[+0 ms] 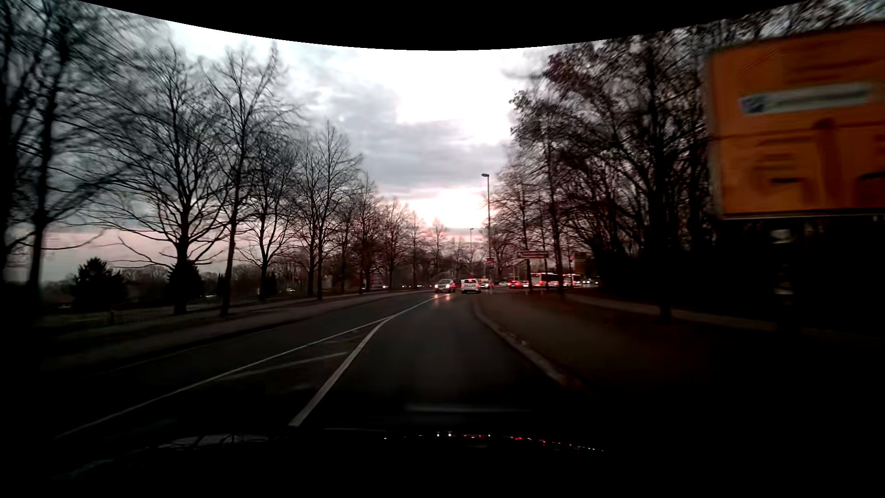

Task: Follow the waypoints while adhering to traffic rules and regulations

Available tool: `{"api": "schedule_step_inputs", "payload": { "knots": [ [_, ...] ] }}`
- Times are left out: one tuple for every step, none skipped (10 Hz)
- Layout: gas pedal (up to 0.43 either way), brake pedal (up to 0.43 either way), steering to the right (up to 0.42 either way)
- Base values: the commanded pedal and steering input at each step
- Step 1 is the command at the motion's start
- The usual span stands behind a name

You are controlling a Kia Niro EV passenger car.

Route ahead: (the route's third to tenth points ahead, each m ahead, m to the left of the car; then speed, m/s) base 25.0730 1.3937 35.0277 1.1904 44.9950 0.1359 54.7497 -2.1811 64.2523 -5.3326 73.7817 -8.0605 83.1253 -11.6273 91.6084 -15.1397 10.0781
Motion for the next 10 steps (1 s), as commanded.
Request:
{"api": "schedule_step_inputs", "payload": {
  "knots": [
    [0.000,0.000,-0.051],
    [0.000,0.000,-0.049],
    [0.000,0.000,-0.045],
    [0.000,0.000,-0.042],
    [0.000,0.000,-0.038],
    [0.000,0.000,-0.034],
    [0.000,0.000,-0.027],
    [0.000,0.000,-0.016],
    [0.000,0.000,-0.009],
    [0.000,0.000,-0.004]
  ]
}}
